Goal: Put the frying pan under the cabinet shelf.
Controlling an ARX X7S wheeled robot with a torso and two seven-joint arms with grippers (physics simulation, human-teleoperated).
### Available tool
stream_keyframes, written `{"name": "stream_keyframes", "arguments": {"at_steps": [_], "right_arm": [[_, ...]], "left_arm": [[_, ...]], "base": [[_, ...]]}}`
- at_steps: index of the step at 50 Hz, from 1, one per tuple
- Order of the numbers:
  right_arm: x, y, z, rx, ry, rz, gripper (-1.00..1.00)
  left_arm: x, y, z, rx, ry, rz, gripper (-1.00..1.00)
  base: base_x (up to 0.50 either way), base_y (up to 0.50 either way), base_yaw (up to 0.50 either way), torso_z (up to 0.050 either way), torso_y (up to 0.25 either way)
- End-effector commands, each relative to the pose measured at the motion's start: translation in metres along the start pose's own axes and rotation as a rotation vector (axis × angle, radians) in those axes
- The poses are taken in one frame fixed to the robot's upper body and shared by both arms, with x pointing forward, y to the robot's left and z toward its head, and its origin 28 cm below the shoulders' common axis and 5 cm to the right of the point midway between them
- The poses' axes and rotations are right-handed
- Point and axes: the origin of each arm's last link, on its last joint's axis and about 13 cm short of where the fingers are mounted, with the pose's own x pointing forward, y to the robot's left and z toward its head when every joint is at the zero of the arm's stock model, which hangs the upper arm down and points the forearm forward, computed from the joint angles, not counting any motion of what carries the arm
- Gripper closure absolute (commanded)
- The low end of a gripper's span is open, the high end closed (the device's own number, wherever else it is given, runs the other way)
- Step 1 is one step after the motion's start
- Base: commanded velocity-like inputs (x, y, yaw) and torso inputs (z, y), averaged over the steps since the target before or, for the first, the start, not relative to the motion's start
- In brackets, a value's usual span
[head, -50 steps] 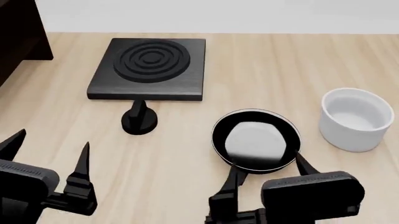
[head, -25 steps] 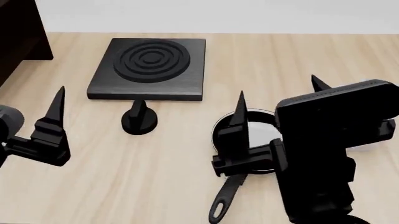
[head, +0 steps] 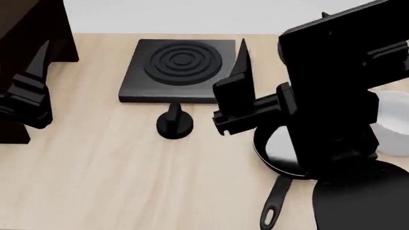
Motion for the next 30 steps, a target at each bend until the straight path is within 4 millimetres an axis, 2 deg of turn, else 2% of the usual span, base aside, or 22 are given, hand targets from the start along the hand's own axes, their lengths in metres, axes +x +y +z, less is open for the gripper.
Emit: {"name": "stream_keyframes", "arguments": {"at_steps": [1,23,29,30], "right_arm": [[0.0021,-0.0032,0.0142,-0.022,-0.024,0.005,-1.0],[0.001,-0.0067,0.0137,-0.032,-0.022,-0.03,-1.0],[-0.0003,-0.006,0.0189,-0.062,-0.047,-0.019,-1.0],[-0.0013,-0.0056,0.0207,-0.065,-0.095,-0.028,-1.0]], "left_arm": [[-0.0026,0.0046,0.0134,0.028,-0.013,0.006,-1.0],[-0.0042,-0.0011,0.015,0.039,-0.028,-0.014,-1.0],[-0.0048,-0.0011,0.0203,0.045,-0.039,-0.016,-1.0],[-0.0048,-0.0013,0.0212,0.045,-0.043,-0.018,-1.0]], "base": [[0.0,0.5,0.0,0.0,0.0],[0.0,0.5,0.0,0.0,0.0],[0.0,0.05,0.0,0.0,0.0],[0.4,-0.06,0.0,0.0,0.0]]}}
